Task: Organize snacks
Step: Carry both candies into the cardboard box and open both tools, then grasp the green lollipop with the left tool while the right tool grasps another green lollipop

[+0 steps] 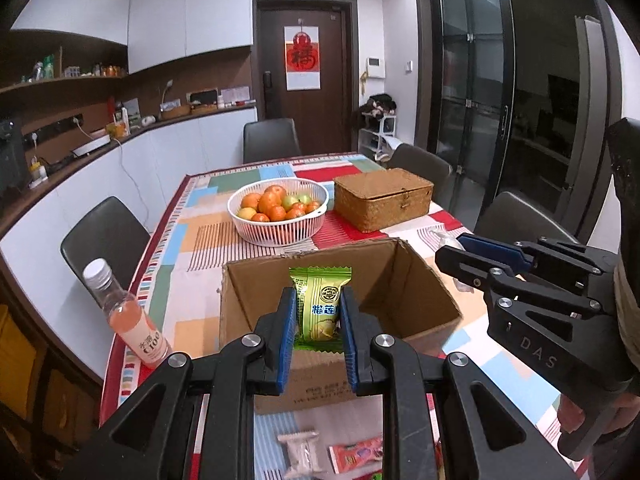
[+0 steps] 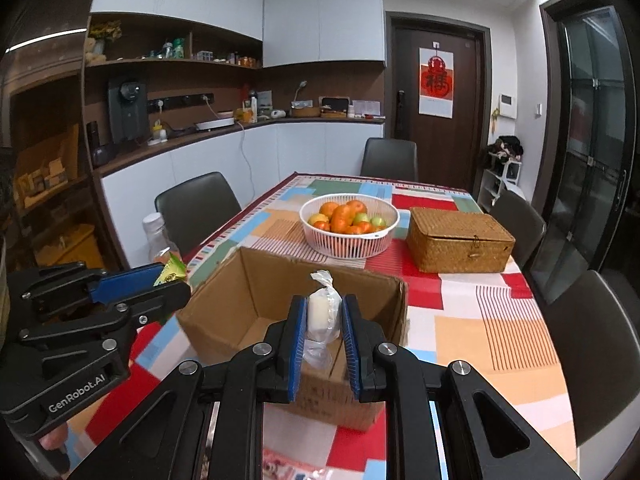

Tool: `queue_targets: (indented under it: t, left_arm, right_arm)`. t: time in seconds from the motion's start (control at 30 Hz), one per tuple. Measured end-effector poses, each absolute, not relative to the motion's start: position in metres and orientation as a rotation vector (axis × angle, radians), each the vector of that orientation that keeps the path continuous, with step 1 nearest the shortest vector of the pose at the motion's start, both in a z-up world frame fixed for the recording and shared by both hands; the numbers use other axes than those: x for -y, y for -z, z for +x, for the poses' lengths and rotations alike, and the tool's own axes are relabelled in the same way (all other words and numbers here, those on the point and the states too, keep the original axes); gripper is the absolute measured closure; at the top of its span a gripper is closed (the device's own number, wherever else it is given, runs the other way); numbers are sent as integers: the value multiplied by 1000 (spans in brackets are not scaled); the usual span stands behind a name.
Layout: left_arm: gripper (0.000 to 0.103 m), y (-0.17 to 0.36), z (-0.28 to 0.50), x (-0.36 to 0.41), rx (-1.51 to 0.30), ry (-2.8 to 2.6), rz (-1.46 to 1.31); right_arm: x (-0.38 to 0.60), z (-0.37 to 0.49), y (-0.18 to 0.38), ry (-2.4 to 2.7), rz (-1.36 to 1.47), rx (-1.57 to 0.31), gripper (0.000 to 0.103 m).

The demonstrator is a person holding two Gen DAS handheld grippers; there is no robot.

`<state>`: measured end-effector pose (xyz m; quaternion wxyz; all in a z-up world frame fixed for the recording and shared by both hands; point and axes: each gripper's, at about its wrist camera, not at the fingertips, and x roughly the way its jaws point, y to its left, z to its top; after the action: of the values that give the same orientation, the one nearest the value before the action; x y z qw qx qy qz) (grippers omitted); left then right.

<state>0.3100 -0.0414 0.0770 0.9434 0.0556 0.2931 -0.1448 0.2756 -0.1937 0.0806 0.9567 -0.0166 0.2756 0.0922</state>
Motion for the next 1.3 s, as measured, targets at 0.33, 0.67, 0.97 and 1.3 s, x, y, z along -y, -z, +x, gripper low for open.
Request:
queue_targets:
  t: [0.33, 0.67, 0.97, 1.3]
  left_arm:
    - [70, -58, 359, 50, -707, 258, 140]
    - [60, -61, 324, 42, -672, 272, 141]
    - [56, -58, 271, 38, -641, 308, 154]
    - [55, -51, 222, 39, -622, 342, 196]
  right_arm:
    - [196, 318, -67, -165, -31, -626, 84]
    - [193, 298, -64, -193, -19, -630, 68]
    - [189, 246, -65, -230, -34, -604, 68]
    - [184, 197, -53, -270, -32, -633, 68]
